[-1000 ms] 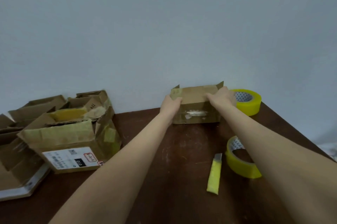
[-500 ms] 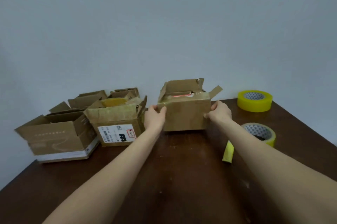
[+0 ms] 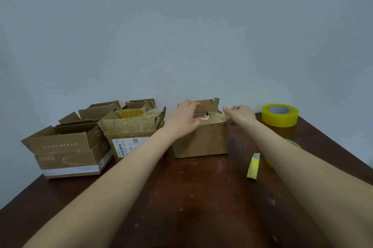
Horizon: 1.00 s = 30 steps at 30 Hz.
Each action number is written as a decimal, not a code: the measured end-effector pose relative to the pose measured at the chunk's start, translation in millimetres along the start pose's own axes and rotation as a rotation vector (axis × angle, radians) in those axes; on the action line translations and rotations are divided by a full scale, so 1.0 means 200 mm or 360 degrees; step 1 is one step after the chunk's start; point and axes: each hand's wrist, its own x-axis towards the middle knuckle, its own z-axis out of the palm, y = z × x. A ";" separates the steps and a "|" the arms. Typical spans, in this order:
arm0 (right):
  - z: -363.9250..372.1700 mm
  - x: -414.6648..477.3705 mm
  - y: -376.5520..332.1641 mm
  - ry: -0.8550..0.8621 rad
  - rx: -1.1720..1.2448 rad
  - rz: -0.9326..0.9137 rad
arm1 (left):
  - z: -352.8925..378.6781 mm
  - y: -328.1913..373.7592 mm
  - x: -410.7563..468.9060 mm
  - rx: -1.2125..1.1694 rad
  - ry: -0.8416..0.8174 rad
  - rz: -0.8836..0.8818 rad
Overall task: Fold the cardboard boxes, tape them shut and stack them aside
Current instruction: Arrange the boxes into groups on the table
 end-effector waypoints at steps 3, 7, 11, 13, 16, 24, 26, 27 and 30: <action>0.02 0.04 -0.02 0.0082 -0.0182 0.0066 | 0.03 0.00 0.11 0.0445 -0.0519 0.0031; 0.00 0.05 -0.02 0.0171 -0.0327 0.0025 | 0.04 -0.11 0.19 0.0602 -0.0915 -0.0275; -0.05 0.04 -0.01 0.0180 -0.0330 0.0030 | 0.02 -0.18 0.14 0.0245 -0.0902 -0.0284; -0.05 0.03 -0.01 0.0150 -0.0268 0.0086 | 0.02 -0.20 0.09 0.0038 -0.0630 -0.0246; -0.07 0.02 0.00 0.0120 -0.0078 0.0192 | 0.04 -0.20 -0.01 -0.0109 -0.0238 -0.0108; -0.09 0.06 -0.04 0.0083 -0.0514 0.0083 | 0.15 -0.26 -0.21 -0.0083 0.0017 0.0155; -0.09 0.06 -0.09 0.0039 -0.0662 -0.0029 | 0.15 -0.25 -0.22 -0.0046 0.0019 0.0203; -0.08 0.05 -0.13 -0.0002 -0.0772 -0.0102 | 0.15 -0.25 -0.23 -0.0019 0.0031 0.0225; -0.03 0.02 -0.22 -0.0130 -0.1328 -0.0268 | 0.17 -0.25 -0.23 -0.0004 0.0049 0.0251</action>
